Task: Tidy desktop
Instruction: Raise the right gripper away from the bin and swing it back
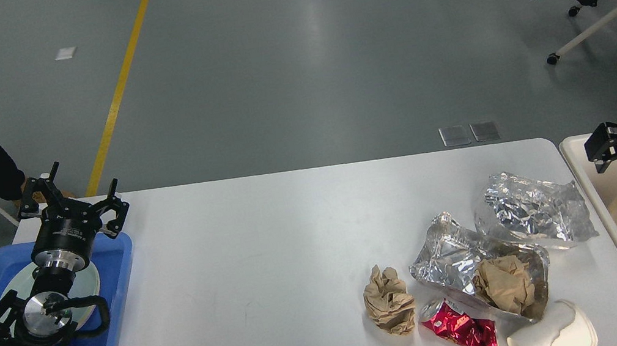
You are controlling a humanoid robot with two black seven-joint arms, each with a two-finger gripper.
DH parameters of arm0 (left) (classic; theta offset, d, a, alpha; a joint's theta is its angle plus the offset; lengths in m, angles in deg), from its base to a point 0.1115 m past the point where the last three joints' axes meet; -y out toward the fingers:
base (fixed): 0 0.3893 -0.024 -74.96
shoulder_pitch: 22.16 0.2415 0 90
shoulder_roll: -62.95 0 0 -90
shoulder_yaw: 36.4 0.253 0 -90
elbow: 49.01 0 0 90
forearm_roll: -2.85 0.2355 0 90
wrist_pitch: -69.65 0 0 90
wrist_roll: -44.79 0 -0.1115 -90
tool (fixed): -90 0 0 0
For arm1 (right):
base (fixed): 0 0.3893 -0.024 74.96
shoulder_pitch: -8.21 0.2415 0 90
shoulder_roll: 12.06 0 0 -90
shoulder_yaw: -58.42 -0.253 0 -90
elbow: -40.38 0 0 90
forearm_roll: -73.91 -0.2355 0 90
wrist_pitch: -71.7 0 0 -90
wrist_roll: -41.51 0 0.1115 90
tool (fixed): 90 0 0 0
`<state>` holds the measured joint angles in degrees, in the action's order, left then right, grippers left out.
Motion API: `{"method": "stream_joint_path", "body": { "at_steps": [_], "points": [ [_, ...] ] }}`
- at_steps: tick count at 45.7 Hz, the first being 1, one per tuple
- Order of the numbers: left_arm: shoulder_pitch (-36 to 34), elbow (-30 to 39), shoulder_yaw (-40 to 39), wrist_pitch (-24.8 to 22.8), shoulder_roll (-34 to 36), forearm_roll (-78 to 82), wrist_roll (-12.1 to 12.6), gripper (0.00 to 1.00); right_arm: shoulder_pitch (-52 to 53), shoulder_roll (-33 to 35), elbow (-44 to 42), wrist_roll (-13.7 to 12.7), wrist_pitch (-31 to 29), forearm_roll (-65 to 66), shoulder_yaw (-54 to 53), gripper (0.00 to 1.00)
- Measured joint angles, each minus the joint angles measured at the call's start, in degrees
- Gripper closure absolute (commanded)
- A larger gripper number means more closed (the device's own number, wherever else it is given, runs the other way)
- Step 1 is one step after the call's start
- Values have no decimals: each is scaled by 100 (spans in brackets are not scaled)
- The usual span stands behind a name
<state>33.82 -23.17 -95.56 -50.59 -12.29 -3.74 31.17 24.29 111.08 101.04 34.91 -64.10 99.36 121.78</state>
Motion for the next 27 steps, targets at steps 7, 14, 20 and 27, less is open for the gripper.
{"method": "stream_joint_path", "body": {
  "at_steps": [7,14,20,27],
  "points": [
    [0,0,0,0,0,0,0,4,972,-875,113,3,-832,-107,-51,0],
    [0,0,0,0,0,0,0,4,1528,-1693,119,24,-916,-167,-345,0],
    [0,0,0,0,0,1,0,4,1761,-1916,121,27,-920,-171,-745,0],
    [0,0,0,0,0,1,0,4,1861,-1981,119,27,-921,-171,-938,0]
  ]
}}
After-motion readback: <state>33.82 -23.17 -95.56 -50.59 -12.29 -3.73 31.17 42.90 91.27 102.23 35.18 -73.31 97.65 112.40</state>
